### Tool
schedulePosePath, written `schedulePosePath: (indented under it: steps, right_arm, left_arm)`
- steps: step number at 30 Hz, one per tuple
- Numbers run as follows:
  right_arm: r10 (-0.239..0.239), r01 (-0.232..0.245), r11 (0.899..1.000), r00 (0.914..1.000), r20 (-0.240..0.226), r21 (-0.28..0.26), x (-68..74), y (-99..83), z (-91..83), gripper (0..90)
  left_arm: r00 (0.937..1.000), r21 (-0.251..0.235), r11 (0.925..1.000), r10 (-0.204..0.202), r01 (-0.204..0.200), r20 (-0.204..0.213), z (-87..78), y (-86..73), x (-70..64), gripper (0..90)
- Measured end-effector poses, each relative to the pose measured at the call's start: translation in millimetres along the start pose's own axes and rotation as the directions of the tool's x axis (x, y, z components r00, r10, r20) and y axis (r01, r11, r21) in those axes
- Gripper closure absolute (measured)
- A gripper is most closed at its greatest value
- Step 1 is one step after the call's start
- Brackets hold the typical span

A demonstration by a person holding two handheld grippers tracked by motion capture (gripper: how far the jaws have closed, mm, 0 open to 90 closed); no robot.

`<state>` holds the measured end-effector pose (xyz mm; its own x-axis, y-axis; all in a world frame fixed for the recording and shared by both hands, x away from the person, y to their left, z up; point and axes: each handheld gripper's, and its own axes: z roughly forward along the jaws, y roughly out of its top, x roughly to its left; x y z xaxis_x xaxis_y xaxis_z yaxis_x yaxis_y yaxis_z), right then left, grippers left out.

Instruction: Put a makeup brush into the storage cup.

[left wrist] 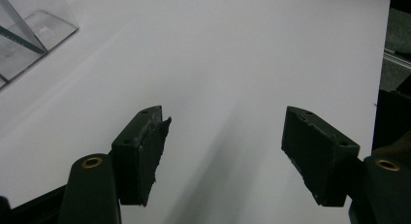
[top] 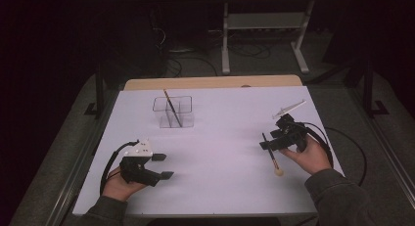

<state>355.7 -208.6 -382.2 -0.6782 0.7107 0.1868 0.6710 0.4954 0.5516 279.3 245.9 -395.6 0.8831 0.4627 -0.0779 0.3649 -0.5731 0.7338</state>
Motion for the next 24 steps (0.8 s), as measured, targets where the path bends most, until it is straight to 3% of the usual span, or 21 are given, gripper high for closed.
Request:
schedulePosePath:
  steps: [15, 21, 24]
  right_arm:
    - [0.046, -0.048, 0.997, 0.9987, 0.023, 0.059, -3.4, -22.9, 9.5, 39.8]
    - [0.018, -0.023, 0.997, 0.9981, 0.059, 0.077, -1.9, -31.6, 13.1, 43.9]
    - [0.031, -0.037, 0.995, 0.9971, 0.070, 0.095, -2.1, -34.7, 16.0, 44.5]
  left_arm:
    - [1.0000, 0.003, 1.0000, 0.002, -0.002, 0.003, 2.1, 0.8, -0.3, 30.8]
    - [1.0000, -0.001, 1.0000, 0.005, -0.005, 0.005, 3.2, 1.5, 0.2, 30.6]
    - [1.0000, -0.004, 1.0000, 0.005, -0.005, 0.004, 3.4, 1.7, 0.4, 30.6]
